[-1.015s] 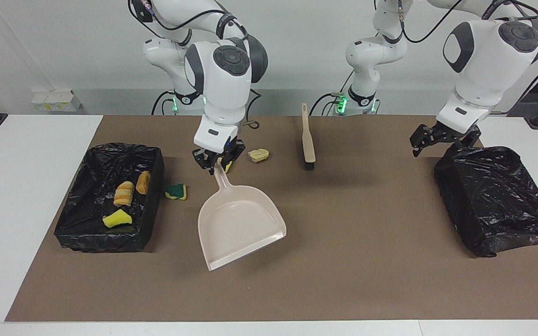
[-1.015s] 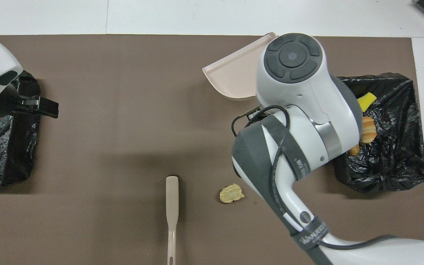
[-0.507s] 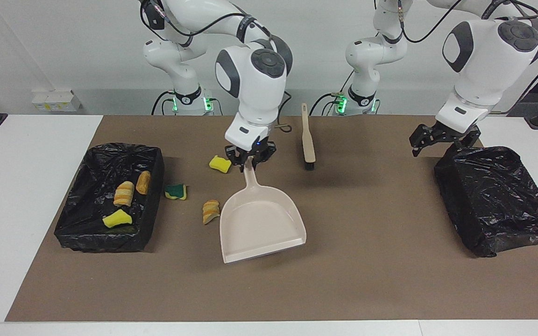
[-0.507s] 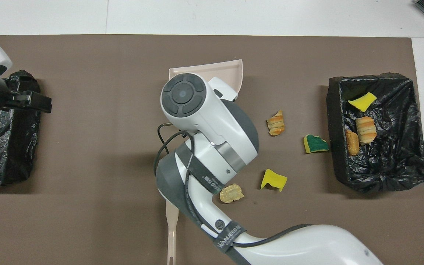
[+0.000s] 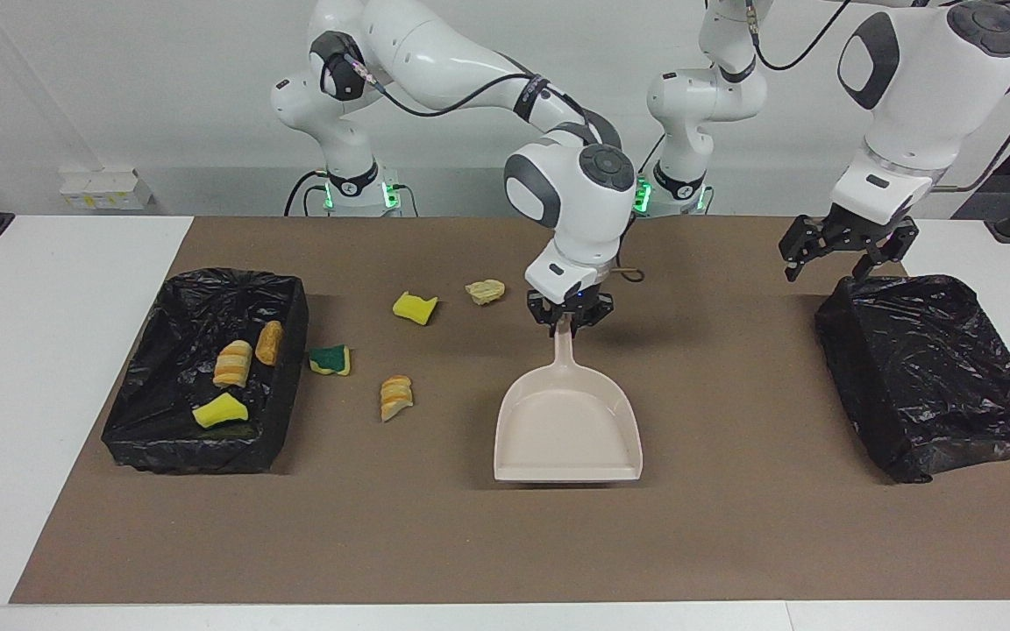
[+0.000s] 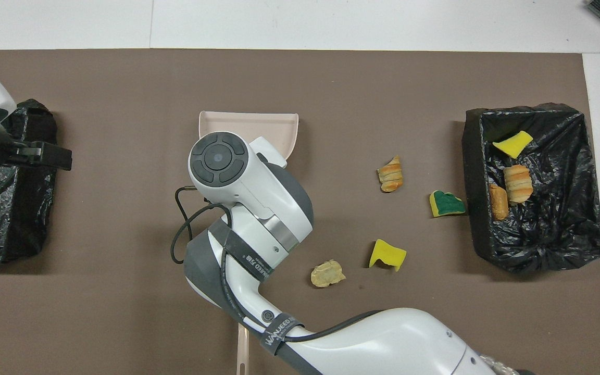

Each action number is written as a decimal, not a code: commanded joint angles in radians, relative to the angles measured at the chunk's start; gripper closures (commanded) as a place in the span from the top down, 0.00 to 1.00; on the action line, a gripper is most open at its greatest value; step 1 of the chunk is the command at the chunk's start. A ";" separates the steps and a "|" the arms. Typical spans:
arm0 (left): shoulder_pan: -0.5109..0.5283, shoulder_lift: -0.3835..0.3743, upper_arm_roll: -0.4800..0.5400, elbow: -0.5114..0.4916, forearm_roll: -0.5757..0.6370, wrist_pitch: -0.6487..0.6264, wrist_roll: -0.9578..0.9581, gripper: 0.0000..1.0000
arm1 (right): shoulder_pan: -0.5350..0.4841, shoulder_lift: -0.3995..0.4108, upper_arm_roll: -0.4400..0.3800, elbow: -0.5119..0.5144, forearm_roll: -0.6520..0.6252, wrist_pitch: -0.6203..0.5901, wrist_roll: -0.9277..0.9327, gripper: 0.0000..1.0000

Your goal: Sweep and dump trash in bin

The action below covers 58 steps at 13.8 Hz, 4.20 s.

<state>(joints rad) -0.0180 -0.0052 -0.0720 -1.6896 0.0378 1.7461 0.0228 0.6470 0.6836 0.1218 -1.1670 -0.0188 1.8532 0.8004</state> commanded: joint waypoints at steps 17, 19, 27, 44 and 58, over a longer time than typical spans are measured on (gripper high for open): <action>0.003 -0.009 0.014 -0.039 -0.064 0.133 0.048 1.00 | 0.003 -0.015 0.005 -0.065 0.017 0.093 0.030 0.42; 0.003 0.008 0.014 -0.038 -0.064 0.145 0.048 1.00 | -0.001 -0.028 0.002 -0.065 0.017 0.086 0.026 0.43; -0.063 0.142 0.009 -0.050 -0.064 0.289 0.017 1.00 | -0.243 -0.318 -0.001 -0.251 -0.033 0.074 -0.182 0.67; -0.474 0.143 0.011 -0.436 -0.061 0.625 -0.544 0.87 | -0.596 -0.645 -0.005 -0.260 -0.021 -0.304 -0.378 1.00; -0.363 0.159 0.012 -0.316 -0.044 0.540 -0.411 0.00 | -0.615 -0.670 -0.016 -0.276 -0.021 -0.384 -0.483 1.00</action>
<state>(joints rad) -0.4389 0.1662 -0.0598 -2.0543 -0.0173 2.3408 -0.4724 0.0375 0.0389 0.1033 -1.4151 -0.0473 1.4688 0.3437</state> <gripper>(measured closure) 0.687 0.000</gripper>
